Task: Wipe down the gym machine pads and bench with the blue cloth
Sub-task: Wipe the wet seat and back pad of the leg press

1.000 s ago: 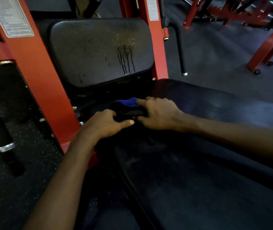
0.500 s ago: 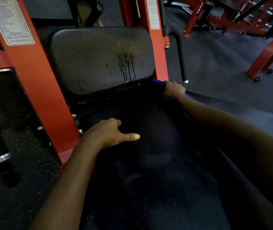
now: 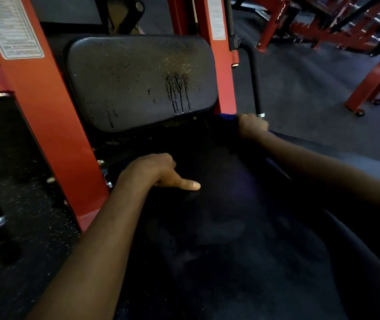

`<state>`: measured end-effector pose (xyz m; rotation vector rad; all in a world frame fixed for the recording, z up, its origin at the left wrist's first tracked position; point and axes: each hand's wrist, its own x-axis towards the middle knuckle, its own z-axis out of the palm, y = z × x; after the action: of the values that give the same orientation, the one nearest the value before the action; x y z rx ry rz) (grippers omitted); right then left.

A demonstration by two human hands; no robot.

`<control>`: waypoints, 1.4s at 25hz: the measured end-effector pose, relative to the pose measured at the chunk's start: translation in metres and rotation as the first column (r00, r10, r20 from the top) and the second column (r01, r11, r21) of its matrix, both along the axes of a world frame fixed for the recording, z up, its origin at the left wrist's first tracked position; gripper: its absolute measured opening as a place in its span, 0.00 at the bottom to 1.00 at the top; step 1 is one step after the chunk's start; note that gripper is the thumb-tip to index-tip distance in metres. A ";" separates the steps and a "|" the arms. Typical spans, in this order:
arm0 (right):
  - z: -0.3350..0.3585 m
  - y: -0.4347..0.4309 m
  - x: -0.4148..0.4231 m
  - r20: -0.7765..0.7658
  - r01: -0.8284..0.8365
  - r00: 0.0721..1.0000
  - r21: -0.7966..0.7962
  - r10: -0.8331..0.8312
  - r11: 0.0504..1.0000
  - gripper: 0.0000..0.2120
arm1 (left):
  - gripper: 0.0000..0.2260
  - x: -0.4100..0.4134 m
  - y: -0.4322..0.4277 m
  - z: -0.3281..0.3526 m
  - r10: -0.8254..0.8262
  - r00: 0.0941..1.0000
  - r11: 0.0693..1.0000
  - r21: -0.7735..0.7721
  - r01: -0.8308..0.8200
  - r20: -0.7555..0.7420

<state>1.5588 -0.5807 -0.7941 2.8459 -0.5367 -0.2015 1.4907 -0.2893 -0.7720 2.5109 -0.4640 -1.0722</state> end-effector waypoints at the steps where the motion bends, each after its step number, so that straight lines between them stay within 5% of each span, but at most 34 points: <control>1: 0.000 -0.012 0.004 0.015 0.049 0.999 -0.014 -0.049 0.999 0.20 | 0.45 0.000 0.000 -0.002 -0.001 1.000 1.000 -0.006 0.001 0.016; 6: -0.001 0.047 -0.009 -0.039 -0.174 0.983 0.082 0.178 0.981 0.21 | 0.44 0.003 -0.002 -0.003 -0.012 1.000 1.000 -0.002 0.012 0.020; 10: -0.002 0.113 -0.050 -0.020 -0.447 0.885 0.242 0.465 0.861 0.20 | 0.42 0.002 0.002 -0.004 -0.024 0.999 1.000 0.004 0.024 0.045; 19: -0.007 0.109 -0.048 0.010 -0.380 0.917 0.321 0.398 0.867 0.22 | 0.46 0.006 0.007 -0.006 -0.048 0.999 0.999 0.021 0.048 -0.010; 25: 0.001 0.122 -0.049 -0.023 -0.257 0.961 0.301 0.276 0.918 0.30 | 0.39 0.037 0.002 0.014 -0.104 0.982 0.994 0.012 0.107 -0.155; 35: -0.016 0.033 0.025 -0.014 -0.075 0.997 0.184 0.079 0.980 0.23 | 0.59 0.066 0.012 -0.019 -0.247 0.934 0.962 0.049 0.268 -0.260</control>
<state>1.5843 -0.5476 -0.8098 3.0330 -0.4227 -0.2805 1.5567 -0.2775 -0.7907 2.3830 -0.7006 -1.5167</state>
